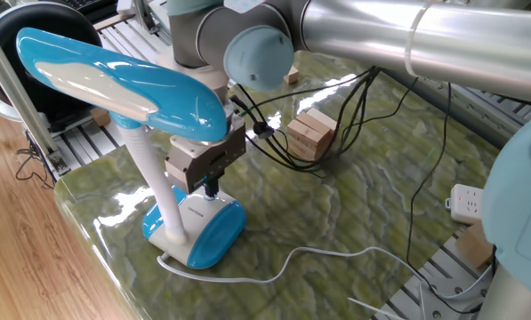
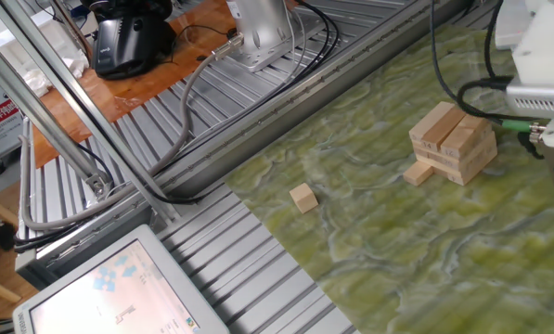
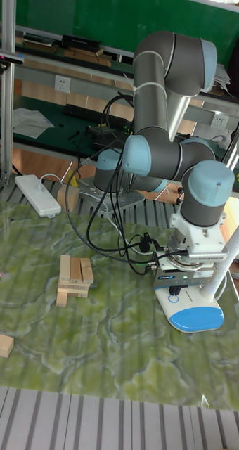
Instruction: Turn on the desk lamp by pressing the button
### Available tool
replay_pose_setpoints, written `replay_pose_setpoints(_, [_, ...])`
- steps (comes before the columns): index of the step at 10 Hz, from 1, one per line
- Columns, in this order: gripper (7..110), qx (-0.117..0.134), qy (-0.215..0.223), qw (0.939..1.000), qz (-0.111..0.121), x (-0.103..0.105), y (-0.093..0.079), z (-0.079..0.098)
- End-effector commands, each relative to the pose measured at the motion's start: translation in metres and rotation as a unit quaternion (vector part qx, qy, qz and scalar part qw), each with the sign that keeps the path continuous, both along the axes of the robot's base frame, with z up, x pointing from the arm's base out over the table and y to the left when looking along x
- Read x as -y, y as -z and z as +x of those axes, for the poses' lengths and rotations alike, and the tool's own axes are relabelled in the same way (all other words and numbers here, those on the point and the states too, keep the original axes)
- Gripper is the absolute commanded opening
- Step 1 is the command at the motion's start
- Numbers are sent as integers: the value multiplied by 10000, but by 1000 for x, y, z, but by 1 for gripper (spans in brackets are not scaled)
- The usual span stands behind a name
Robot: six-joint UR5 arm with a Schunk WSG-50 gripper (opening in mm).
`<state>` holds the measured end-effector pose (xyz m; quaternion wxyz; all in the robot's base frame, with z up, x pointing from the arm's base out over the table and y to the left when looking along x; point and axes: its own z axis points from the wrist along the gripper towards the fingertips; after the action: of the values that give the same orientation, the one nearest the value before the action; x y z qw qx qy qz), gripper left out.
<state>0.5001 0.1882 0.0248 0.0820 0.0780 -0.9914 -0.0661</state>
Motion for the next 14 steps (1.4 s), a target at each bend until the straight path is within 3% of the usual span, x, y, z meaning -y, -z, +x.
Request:
replay_pose_setpoints(1, [7,-112,40,9999,75,-2,2,-10])
replay_pose_setpoints(7, [7,402,281,9984,286,-5,-2,19])
replay_pose_setpoints(14, [7,448,276,9979,366,-10,0,18])
